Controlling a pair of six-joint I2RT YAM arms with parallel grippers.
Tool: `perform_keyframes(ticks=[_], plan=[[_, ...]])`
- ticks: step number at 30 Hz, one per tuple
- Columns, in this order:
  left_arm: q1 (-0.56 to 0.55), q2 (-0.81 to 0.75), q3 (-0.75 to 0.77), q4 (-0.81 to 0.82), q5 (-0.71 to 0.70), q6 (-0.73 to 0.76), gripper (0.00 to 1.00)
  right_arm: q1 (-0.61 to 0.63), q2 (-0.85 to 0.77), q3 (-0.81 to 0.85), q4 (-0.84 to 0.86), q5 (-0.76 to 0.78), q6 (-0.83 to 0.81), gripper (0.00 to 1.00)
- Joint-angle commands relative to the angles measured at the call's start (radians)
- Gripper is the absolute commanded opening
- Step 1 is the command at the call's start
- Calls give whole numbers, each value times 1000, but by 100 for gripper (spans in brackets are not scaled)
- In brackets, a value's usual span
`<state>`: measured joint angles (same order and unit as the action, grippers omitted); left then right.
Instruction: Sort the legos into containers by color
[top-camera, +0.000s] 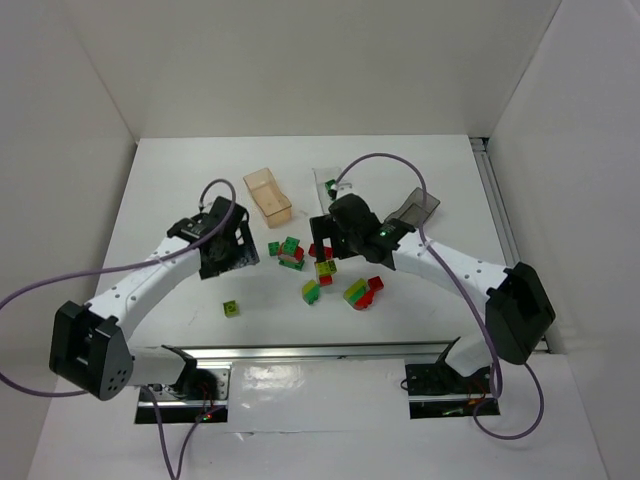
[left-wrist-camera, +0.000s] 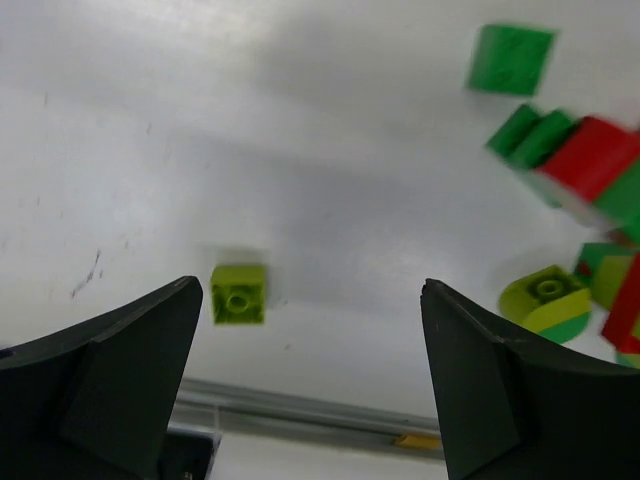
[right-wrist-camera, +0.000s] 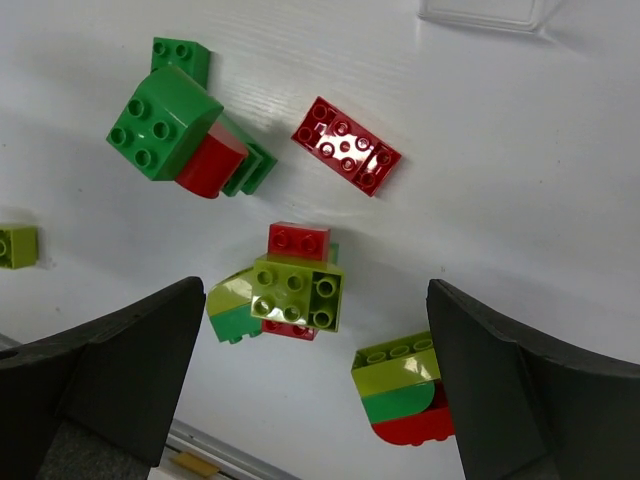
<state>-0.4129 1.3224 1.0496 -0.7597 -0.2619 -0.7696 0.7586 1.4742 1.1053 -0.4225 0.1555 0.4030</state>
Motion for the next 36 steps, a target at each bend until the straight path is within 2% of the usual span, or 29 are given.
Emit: perform_keyframes(ticks=[1,3,7,10,11,13,14,19,23,27,29,32,36], plan=[[3,-69,-94,-163,-30,-190,100,2,3,50,45,75,3,99],[3,-97,-191,-173,-2,-255,100,2,3,59,34,99,3,99],[3,-77,-278,-113,42,-280,99,-7,-6,82,25,108,-18,99],[3,-45,-307,-52,56,-290,93,-7,-6,82,16,118,-27,99],[3,-34,-307,-37,56,-290,86,-7,-15,82,16,118,-27,99],[3,-5,-316,-17,56,-290,81,-16,-15,82,16,118,-27,99],[3,4,-316,-4,56,-290,75,-16,-15,91,7,118,-27,99],[3,41,-316,60,66,-278,61,-16,-25,91,7,136,-27,99],[3,78,-295,69,41,-260,55,-16,-25,91,-2,156,-27,99],[3,78,-275,69,32,-240,41,-16,-43,91,-12,182,-18,99],[3,57,-244,69,21,-211,40,-16,-54,91,-21,194,-18,99],[3,29,-209,69,10,-171,32,-25,-64,91,-21,216,-18,99],[3,49,-97,69,10,-105,31,-35,-84,91,-30,257,0,99]])
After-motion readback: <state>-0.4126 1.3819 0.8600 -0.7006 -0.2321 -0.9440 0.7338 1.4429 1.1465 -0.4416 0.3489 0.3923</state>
